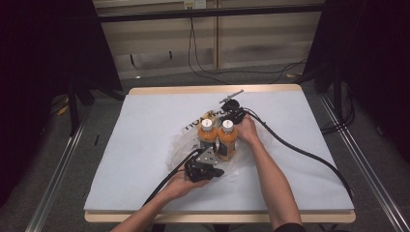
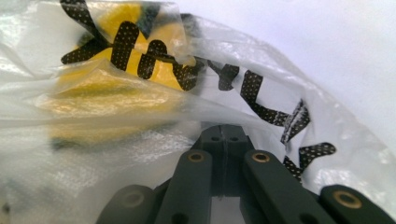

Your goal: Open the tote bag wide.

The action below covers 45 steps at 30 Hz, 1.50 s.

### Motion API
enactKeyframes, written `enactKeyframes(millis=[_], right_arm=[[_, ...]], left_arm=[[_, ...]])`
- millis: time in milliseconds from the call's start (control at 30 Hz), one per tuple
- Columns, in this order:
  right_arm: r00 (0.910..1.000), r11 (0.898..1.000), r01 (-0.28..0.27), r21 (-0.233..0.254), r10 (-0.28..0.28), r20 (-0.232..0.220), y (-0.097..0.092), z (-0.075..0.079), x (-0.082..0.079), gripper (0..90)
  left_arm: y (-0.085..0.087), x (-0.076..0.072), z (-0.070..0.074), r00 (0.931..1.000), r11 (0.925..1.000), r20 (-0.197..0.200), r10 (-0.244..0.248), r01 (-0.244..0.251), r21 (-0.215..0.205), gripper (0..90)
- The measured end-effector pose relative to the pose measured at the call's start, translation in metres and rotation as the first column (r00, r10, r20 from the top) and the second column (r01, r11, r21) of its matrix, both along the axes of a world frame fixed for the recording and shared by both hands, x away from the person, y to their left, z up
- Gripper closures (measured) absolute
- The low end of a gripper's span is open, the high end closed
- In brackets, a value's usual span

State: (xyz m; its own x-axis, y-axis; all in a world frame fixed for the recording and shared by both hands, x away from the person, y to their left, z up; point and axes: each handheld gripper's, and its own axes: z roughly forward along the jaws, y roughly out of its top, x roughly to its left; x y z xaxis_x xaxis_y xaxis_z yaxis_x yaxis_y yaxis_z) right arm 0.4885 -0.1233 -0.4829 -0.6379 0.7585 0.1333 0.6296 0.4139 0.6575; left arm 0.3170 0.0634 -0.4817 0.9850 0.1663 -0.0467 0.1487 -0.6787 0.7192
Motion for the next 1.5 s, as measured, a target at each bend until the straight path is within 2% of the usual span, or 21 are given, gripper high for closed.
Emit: enactKeyframes(millis=[367,500,600,733,800,867,900,933,967,1033,1100,1133,1200,1267,1333,1367,1400,1467,1500], right_arm=[[0.9982,0.998,0.058,0.004,-0.058,0.017,0.000,-0.002,0.011,90.0],[0.9973,0.997,0.073,-0.019,-0.073,0.013,0.000,-0.001,0.013,90.0],[0.9958,0.996,0.089,-0.020,-0.088,0.025,0.000,-0.001,0.016,90.0],[0.9929,0.993,0.110,-0.050,-0.108,0.050,0.001,-0.001,0.016,90.0],[0.9924,0.992,0.117,-0.053,-0.115,0.046,0.002,0.000,0.016,90.0],[0.9947,0.995,0.099,-0.034,-0.097,0.034,0.000,0.000,0.015,90.0],[0.9963,0.996,0.084,-0.014,-0.083,0.020,0.000,0.001,0.013,90.0],[0.9978,0.998,0.062,-0.003,-0.062,0.024,-0.001,0.003,0.011,90.0],[0.9989,0.999,0.043,0.006,-0.043,0.019,-0.001,0.006,0.009,90.0],[0.9995,1.000,0.006,0.025,-0.007,0.032,-0.003,0.014,0.004,90.0],[0.9994,0.998,-0.013,0.069,0.011,0.032,-0.007,0.023,-0.002,90.0],[0.9990,0.997,-0.026,0.074,0.023,0.038,-0.010,0.027,-0.006,90.0],[0.9978,0.996,-0.052,0.079,0.049,0.044,-0.015,0.032,-0.014,90.0],[0.9968,0.994,-0.067,0.087,0.063,0.049,-0.020,0.036,-0.024,90.0],[0.9954,0.991,-0.078,0.106,0.071,0.064,-0.027,0.041,-0.033,90.0],[0.9945,0.991,-0.084,0.106,0.077,0.071,-0.030,0.043,-0.038,90.0],[0.9935,0.989,-0.092,0.115,0.084,0.077,-0.032,0.046,-0.042,90.0],[0.9906,0.989,-0.109,0.103,0.099,0.094,-0.037,0.050,-0.051,90.0],[0.9898,0.988,-0.118,0.105,0.108,0.093,-0.039,0.052,-0.055,90.0]], left_arm=[[-0.001,-0.003,0.002,1.0000,0.9998,0.006,-0.005,0.005,0.021,90.0],[-0.001,-0.005,0.002,0.9998,0.9997,0.004,-0.018,0.018,0.016,90.0],[-0.001,-0.006,0.002,0.9998,0.9997,0.006,-0.018,0.018,0.016,90.0],[-0.001,-0.005,0.002,0.9998,0.9997,0.001,-0.019,0.019,0.018,90.0],[0.000,-0.003,0.002,0.9997,0.9998,-0.018,-0.015,0.015,0.012,90.0],[0.000,-0.002,0.001,0.9998,0.9999,-0.016,-0.014,0.014,-0.001,90.0],[0.001,-0.002,0.003,0.9997,0.9999,-0.018,-0.014,0.014,0.007,90.0],[0.002,-0.001,0.005,0.9996,0.9999,-0.027,-0.011,0.011,0.001,90.0],[0.003,0.000,0.006,0.9993,0.9994,-0.037,-0.010,0.008,-0.035,90.0],[0.007,0.002,0.011,0.9992,0.9987,-0.040,0.007,-0.009,-0.051,90.0],[0.012,0.002,0.018,0.9991,0.9960,-0.041,0.012,-0.016,-0.088,90.0],[0.014,0.001,0.021,0.9991,0.9948,-0.040,0.017,-0.021,-0.100,90.0],[0.021,0.000,0.030,0.9983,0.9889,-0.048,0.032,-0.038,-0.144,90.0],[0.029,0.002,0.041,0.9981,0.9842,-0.036,0.049,-0.055,-0.168,90.0],[0.039,0.008,0.051,0.9969,0.9760,-0.023,0.075,-0.078,-0.203,90.0],[0.044,0.011,0.056,0.9955,0.9729,-0.022,0.092,-0.094,-0.211,90.0],[0.049,0.015,0.060,0.9937,0.9729,-0.005,0.112,-0.111,-0.203,90.0],[0.057,0.023,0.066,0.9899,0.9709,0.016,0.141,-0.135,-0.198,90.0],[0.061,0.027,0.068,0.9866,0.9676,0.020,0.162,-0.155,-0.199,90.0]])
